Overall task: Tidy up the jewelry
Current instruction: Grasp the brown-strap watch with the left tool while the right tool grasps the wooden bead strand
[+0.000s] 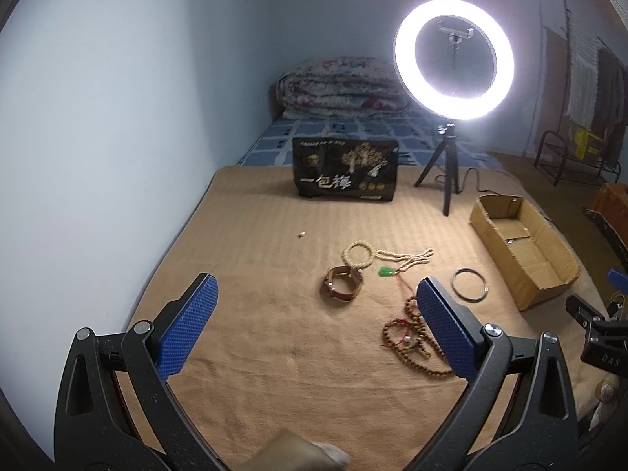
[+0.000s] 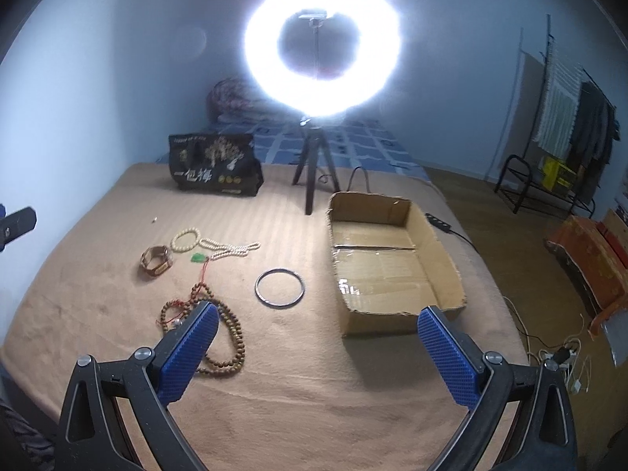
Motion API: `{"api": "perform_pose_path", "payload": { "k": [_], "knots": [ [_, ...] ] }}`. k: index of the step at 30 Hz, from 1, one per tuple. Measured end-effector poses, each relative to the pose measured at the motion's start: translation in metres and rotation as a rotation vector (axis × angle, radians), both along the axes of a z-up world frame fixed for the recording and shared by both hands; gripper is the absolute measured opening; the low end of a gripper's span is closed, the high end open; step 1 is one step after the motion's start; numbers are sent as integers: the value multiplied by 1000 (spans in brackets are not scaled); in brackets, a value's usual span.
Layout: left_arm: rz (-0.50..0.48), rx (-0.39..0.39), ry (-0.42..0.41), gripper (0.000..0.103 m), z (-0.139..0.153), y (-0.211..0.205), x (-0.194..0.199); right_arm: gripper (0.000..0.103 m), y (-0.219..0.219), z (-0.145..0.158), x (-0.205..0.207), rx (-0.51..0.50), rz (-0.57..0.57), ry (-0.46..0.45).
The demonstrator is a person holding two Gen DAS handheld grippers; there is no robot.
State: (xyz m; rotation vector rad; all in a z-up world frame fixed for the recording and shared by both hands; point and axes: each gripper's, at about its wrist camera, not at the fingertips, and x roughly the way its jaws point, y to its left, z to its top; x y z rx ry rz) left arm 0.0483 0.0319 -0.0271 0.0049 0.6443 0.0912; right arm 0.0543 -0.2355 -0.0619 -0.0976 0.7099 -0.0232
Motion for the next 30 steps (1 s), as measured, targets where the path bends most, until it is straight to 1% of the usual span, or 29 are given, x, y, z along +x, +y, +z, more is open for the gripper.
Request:
{"api": "perform_pose_path", "payload": {
  "k": [4,7,9,11,15,16,18,19,22,24,25,26,29,30],
  "knots": [
    [5,-32,45,103,-6,13,15,98,10,-11,12,-4,66,51],
    [8,-29,68,103,-10,18,27,93,18,-22,21,-10,119,93],
    [3,-26,84,99,-13,18,35,90,19,-29,27,-12,146,118],
    [-1,-29,119,90,-18,19,46,87,20,-36,36,-2,163,152],
    [-18,-87,216,78,-36,24,73,77,22,-51,57,35,199,223],
    [-18,-98,243,70,-42,24,81,77,24,-55,61,45,211,241],
    [-23,-124,293,63,-53,24,96,74,27,-61,68,55,231,268],
    [-26,-133,313,61,-58,24,102,73,30,-65,72,60,247,286],
    [-28,-143,363,52,-73,23,119,64,34,-77,81,78,264,336],
    [-39,-155,399,48,-84,21,131,59,35,-86,87,94,271,374],
    [-40,-163,418,43,-90,21,137,56,36,-90,91,100,273,391],
    [-39,-173,435,40,-96,21,143,55,37,-94,94,104,277,403],
    [-30,-198,485,38,-114,22,155,54,42,-104,100,116,291,434],
    [-28,-209,504,35,-120,23,160,52,45,-108,102,120,297,446]
  ]
}}
